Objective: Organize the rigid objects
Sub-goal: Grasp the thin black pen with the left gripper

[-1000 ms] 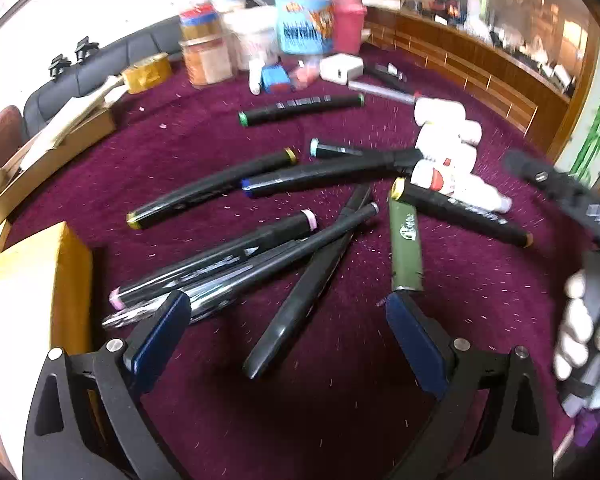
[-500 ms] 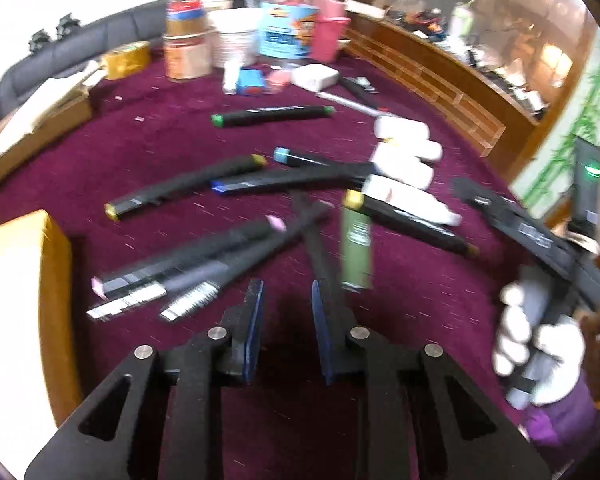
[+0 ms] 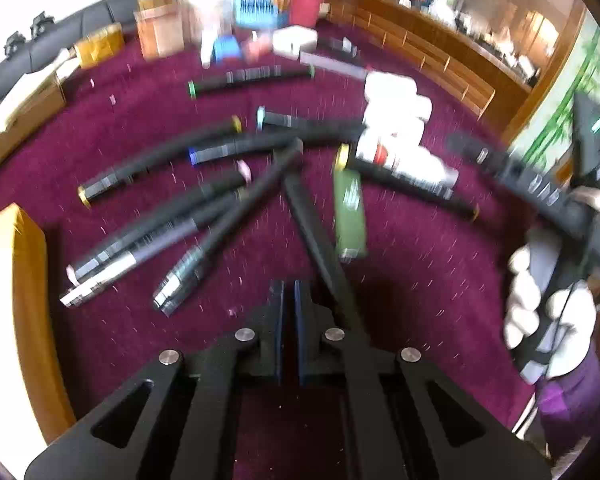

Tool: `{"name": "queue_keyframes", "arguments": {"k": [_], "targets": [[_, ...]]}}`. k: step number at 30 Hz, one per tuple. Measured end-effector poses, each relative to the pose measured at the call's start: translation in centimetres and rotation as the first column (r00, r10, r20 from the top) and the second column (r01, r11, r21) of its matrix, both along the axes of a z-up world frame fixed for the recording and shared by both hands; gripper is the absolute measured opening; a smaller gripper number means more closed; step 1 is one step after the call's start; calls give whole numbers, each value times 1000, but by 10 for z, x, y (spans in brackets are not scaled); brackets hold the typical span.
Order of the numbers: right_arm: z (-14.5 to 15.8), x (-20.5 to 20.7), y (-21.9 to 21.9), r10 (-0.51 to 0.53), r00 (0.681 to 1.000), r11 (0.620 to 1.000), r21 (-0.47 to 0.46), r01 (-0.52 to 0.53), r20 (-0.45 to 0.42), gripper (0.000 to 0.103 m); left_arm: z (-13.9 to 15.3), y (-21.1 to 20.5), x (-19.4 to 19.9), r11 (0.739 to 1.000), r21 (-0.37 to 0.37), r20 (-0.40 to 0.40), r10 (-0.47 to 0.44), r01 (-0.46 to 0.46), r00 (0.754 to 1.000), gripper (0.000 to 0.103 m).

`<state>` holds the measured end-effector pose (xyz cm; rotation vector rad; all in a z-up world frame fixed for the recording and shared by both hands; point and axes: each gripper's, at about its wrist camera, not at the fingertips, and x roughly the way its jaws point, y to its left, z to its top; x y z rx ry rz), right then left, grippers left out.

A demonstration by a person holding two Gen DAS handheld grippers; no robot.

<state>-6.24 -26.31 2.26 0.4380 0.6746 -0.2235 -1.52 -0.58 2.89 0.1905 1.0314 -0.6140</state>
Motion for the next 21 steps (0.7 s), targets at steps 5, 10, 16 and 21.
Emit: {"name": "queue_keyframes", "arguments": {"k": [5,10,16,21], "targets": [[-2,0,-1,-2,1000,1000,9,2,-6,100,13,5,13,1000,16,86,-9,7,996,37],[-2,0,0,-1,1000,1000,-1,1,-10,100,-23,-4,36,986,169,67,-8,-4,998,51],[-2,2,0,-2,1000,1000,0,2,-15,100,-12,10,24,1000,28,-57,-4,5,998,11],[-3,3,2,5,1000,1000,-6,-5,-21,100,-11,2,3,998,55,-45,31,-28,998,12]]}}
